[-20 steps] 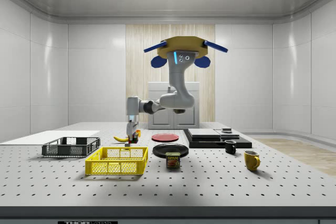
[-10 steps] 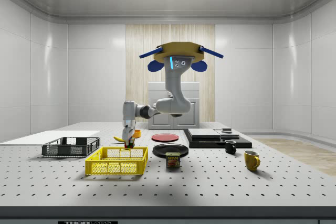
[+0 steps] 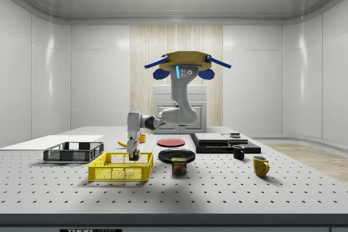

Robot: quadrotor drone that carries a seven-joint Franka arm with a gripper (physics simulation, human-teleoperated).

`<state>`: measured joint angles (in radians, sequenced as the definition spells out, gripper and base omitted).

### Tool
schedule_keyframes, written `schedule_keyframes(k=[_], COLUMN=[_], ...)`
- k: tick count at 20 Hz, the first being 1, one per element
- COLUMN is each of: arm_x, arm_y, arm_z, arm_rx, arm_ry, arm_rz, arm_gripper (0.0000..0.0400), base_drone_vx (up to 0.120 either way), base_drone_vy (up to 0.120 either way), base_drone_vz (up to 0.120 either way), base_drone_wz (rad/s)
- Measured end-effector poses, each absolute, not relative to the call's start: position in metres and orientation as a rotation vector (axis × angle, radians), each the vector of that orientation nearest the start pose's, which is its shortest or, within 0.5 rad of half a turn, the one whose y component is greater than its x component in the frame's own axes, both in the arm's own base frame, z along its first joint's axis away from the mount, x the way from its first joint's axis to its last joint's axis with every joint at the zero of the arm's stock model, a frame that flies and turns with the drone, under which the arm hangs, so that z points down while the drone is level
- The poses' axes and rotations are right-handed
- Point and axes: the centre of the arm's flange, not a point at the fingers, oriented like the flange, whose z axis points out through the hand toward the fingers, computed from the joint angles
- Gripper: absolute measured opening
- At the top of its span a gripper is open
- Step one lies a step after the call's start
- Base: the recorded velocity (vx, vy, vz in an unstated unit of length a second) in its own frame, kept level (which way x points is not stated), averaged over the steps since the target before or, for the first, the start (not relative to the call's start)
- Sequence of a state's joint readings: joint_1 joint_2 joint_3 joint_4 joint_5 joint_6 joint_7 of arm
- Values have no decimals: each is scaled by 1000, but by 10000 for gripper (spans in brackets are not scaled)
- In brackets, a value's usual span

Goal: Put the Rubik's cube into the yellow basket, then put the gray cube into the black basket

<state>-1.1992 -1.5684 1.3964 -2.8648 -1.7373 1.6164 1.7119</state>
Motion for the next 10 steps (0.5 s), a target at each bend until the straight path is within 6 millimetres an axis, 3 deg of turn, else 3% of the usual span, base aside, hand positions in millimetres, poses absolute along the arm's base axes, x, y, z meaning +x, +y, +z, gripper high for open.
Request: schedule_keyframes(k=[10], arm_x=[309], arm_y=[-4], arm_z=[515], arm_rx=[1], arm_ry=[-2], arm_rz=[786], arm_gripper=[325], base_drone_vx=[0], base_drone_vy=[0], base_drone_vz=[0], base_drone_wz=[0])
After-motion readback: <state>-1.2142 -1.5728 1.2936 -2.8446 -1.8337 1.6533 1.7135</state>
